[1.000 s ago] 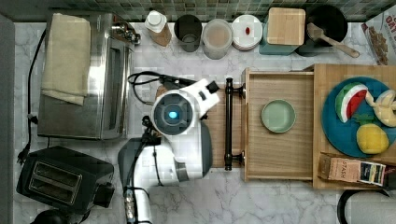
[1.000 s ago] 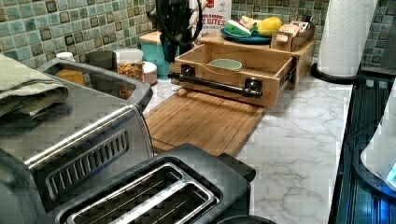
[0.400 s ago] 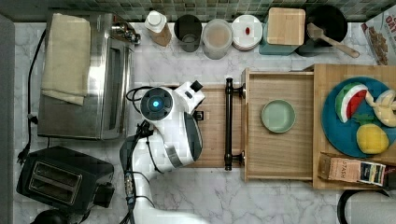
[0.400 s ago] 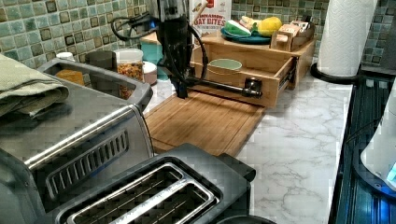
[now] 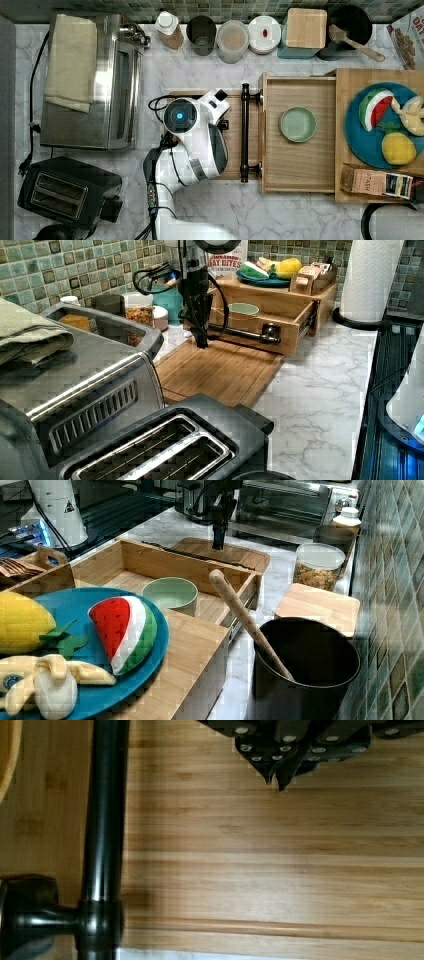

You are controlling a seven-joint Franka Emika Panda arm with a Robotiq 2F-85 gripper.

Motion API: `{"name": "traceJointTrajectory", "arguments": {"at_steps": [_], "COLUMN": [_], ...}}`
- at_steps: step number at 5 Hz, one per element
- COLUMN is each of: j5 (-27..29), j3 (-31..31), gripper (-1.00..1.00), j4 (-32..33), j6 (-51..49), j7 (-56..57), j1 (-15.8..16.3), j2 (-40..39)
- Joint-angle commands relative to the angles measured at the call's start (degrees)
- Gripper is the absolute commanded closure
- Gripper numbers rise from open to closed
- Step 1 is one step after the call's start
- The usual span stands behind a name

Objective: Close the drawer.

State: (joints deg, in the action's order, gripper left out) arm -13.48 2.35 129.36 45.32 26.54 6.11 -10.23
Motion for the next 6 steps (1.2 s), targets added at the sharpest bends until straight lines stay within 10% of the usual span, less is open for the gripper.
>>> {"name": "traceJointTrajectory", "arguments": {"at_steps": [1, 6], "j5": [0.17, 9.86], "j3": [1.75, -13.44], "gripper": [1.00, 1.00], "j4": [-0.27, -4.47], "j6": [0.16, -0.83], "j7": [10.08, 36.57], "j1": [-11.81, -19.43], "j2": [3.10, -0.22]}}
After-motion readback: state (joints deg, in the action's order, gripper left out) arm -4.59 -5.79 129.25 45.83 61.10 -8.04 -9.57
